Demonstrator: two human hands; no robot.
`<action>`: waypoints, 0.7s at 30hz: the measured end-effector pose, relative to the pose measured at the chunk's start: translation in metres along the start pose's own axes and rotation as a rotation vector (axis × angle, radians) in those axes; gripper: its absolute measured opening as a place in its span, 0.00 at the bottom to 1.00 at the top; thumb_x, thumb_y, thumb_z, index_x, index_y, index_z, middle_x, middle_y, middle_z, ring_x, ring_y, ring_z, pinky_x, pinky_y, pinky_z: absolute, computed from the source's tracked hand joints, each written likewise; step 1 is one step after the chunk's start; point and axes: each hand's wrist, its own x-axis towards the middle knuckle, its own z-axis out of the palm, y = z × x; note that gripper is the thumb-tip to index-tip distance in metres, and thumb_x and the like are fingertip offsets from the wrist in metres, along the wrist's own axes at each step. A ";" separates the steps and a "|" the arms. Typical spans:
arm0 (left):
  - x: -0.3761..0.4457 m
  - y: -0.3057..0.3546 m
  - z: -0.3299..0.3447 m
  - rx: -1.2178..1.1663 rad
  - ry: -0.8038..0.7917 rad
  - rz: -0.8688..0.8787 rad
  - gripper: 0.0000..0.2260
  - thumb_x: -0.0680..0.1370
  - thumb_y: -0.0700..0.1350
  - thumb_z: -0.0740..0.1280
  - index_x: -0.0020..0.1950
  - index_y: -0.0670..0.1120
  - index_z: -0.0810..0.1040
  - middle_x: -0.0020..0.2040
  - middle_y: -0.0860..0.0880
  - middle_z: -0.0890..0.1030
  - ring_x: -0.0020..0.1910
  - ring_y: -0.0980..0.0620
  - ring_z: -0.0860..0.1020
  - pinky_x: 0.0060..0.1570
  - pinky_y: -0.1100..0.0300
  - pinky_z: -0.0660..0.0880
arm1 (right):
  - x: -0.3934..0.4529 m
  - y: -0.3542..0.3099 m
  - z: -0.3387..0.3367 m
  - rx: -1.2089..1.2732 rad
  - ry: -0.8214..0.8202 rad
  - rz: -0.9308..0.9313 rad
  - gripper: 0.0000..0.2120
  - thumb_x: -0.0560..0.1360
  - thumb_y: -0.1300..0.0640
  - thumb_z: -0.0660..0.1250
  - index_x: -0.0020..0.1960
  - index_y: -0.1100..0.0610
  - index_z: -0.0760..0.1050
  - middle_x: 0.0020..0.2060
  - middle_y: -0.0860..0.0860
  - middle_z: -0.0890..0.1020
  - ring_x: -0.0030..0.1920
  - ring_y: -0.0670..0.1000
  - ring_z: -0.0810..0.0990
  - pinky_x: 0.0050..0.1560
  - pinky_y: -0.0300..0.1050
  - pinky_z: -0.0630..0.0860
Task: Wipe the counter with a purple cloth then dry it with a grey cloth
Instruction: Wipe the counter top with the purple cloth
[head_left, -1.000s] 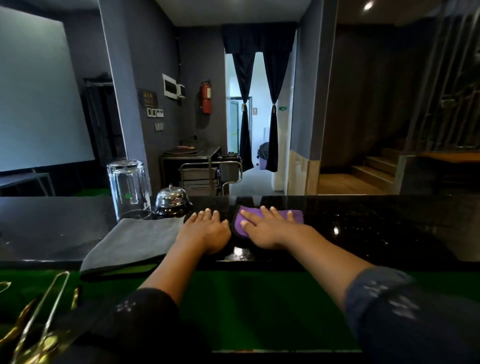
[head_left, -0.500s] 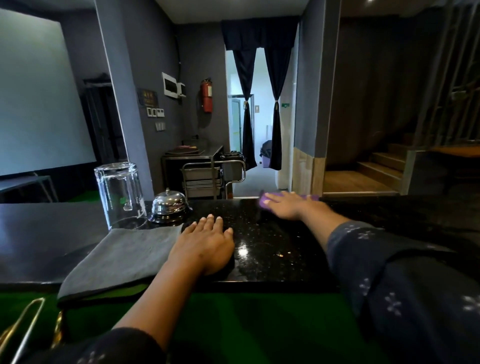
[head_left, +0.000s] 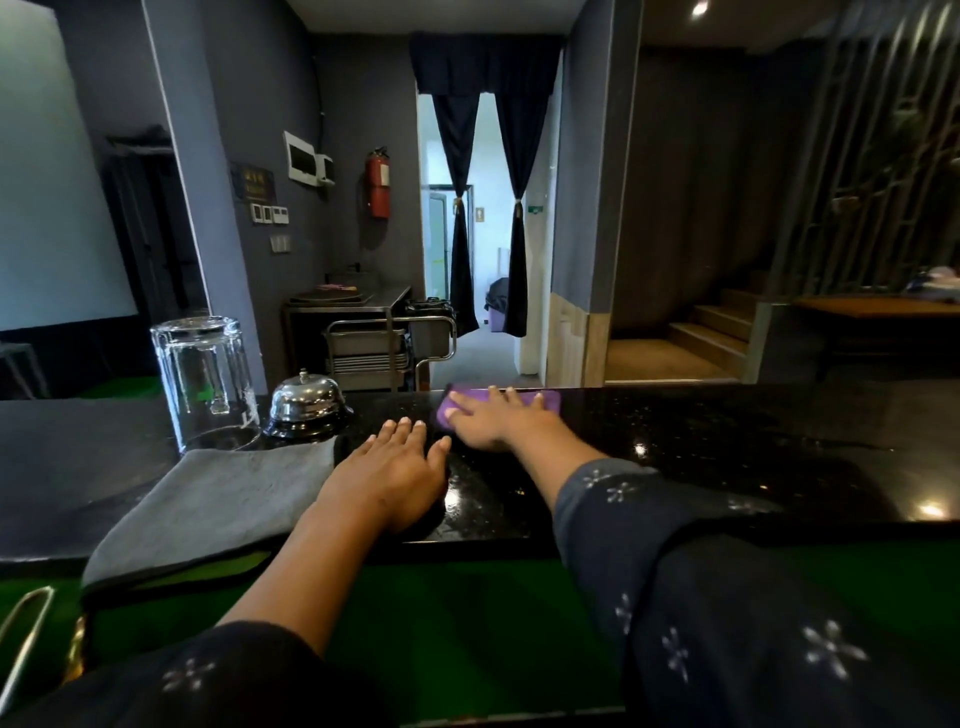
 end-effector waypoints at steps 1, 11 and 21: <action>0.000 0.000 0.000 0.015 -0.015 0.004 0.28 0.81 0.59 0.42 0.78 0.46 0.47 0.79 0.47 0.47 0.77 0.51 0.45 0.74 0.55 0.44 | -0.002 0.002 0.002 0.002 -0.003 -0.022 0.27 0.79 0.35 0.41 0.77 0.38 0.43 0.78 0.56 0.43 0.77 0.60 0.40 0.71 0.67 0.36; -0.004 0.005 0.003 0.075 -0.050 0.003 0.31 0.79 0.63 0.41 0.78 0.47 0.47 0.79 0.47 0.47 0.77 0.51 0.46 0.74 0.53 0.43 | -0.010 0.098 -0.003 0.054 0.018 0.080 0.27 0.79 0.34 0.42 0.77 0.37 0.45 0.79 0.50 0.46 0.78 0.55 0.44 0.72 0.65 0.39; 0.010 -0.008 0.000 0.059 -0.051 -0.007 0.28 0.80 0.60 0.40 0.78 0.49 0.48 0.79 0.47 0.46 0.77 0.49 0.45 0.74 0.50 0.42 | -0.057 0.032 0.000 0.010 0.004 -0.018 0.26 0.80 0.36 0.41 0.77 0.36 0.44 0.79 0.52 0.43 0.78 0.57 0.42 0.72 0.64 0.37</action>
